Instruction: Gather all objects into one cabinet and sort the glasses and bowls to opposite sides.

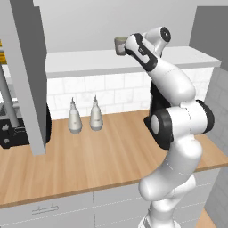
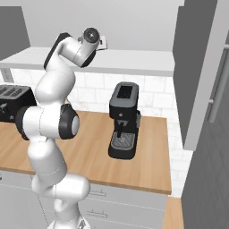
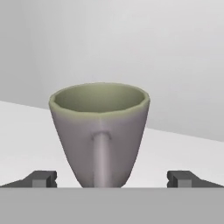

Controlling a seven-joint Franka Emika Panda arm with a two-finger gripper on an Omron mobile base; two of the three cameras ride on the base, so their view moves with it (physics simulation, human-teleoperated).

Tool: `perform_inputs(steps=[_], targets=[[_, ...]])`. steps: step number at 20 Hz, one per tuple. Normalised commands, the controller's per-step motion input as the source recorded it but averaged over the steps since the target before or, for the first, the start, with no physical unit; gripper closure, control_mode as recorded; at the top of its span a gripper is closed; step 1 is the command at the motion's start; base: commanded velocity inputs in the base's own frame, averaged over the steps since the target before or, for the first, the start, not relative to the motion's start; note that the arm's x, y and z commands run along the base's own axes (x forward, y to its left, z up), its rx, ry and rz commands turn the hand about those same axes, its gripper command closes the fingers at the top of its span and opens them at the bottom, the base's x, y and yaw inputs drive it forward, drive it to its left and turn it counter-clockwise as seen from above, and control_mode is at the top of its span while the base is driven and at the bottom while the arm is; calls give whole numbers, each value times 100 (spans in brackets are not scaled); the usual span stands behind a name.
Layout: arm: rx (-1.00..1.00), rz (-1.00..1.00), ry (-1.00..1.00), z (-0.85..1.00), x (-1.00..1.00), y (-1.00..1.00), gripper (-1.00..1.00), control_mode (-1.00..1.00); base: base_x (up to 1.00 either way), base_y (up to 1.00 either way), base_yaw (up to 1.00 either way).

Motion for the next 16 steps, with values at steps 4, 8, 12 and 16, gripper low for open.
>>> perform_inputs(steps=[4, 8, 12, 16], targets=[[1, 0, 0, 0, 0, 0, -100, -100, 0, 0, 0], [0, 0, 0, 0, 0, 0, -100, -100, 0, 0, 0], [0, 0, 0, 0, 0, 0, -100, -100, 0, 0, 0], [0, 0, 0, 0, 0, 0, 100, -100, 0, 0, 0]])
